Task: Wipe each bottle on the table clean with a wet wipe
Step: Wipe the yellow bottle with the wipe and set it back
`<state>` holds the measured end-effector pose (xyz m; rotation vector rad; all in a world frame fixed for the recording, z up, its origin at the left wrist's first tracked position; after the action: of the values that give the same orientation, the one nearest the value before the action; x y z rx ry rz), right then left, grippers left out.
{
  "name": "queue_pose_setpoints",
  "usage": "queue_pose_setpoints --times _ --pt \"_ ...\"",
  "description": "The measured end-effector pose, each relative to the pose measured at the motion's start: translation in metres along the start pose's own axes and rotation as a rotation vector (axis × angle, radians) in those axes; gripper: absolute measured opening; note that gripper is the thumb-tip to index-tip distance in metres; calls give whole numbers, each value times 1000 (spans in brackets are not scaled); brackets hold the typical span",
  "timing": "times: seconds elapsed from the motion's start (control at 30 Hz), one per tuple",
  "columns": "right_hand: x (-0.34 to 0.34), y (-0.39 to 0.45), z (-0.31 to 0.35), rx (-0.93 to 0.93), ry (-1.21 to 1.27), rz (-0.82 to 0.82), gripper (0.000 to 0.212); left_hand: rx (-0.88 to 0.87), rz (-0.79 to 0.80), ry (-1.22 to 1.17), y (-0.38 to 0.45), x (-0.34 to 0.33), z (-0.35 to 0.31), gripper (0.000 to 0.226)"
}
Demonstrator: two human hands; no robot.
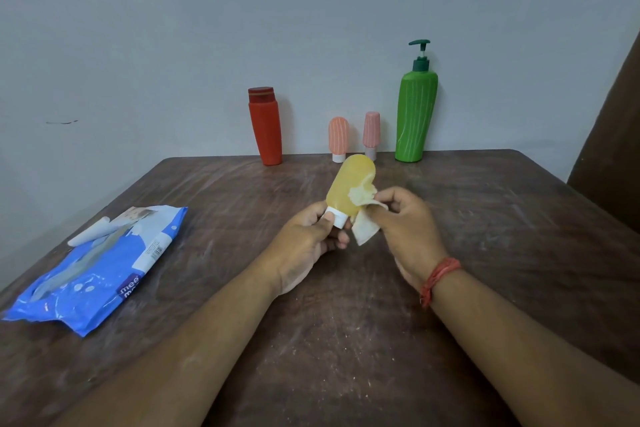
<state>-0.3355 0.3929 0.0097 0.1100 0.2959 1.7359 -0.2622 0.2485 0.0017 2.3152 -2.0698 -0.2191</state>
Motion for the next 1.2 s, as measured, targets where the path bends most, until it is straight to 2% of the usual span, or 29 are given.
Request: queue_pose_setpoints --times 0.1,0.2,0.4,0.6,0.8,0.93,1.07,1.2 --pt "-13 -9 -1 7 -66 94 12 -19 -45 -22 0 6 -1 33" --pt "-17 -12 3 73 -263 137 8 -17 -68 -6 1 7 0 29" --pt "-23 -22 23 420 -568 127 13 21 -85 48 2 7 3 29" --pt "-27 -28 36 638 -641 177 17 67 -146 42 3 9 6 26" --pt "-18 -17 30 513 -642 71 14 47 -111 1 1 7 4 31" --pt "-22 -25 34 607 -624 149 15 66 -144 11 3 8 4 30" --pt "-17 -18 35 547 -618 57 15 44 -102 6 1 5 5 30" --pt "-18 -25 40 632 -599 103 16 56 -94 -25 1 6 6 34"
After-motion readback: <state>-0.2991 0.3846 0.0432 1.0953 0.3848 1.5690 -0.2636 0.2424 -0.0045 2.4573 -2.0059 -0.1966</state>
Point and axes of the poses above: each hand's wrist, its own y-axis towards the middle knuckle, its own x-axis out of the back of the hand, z = x × y, the point moved 5 cm from there along y, towards the middle knuckle, and after that the axes turned 3 degrees about -z, right-handed, at the moved point
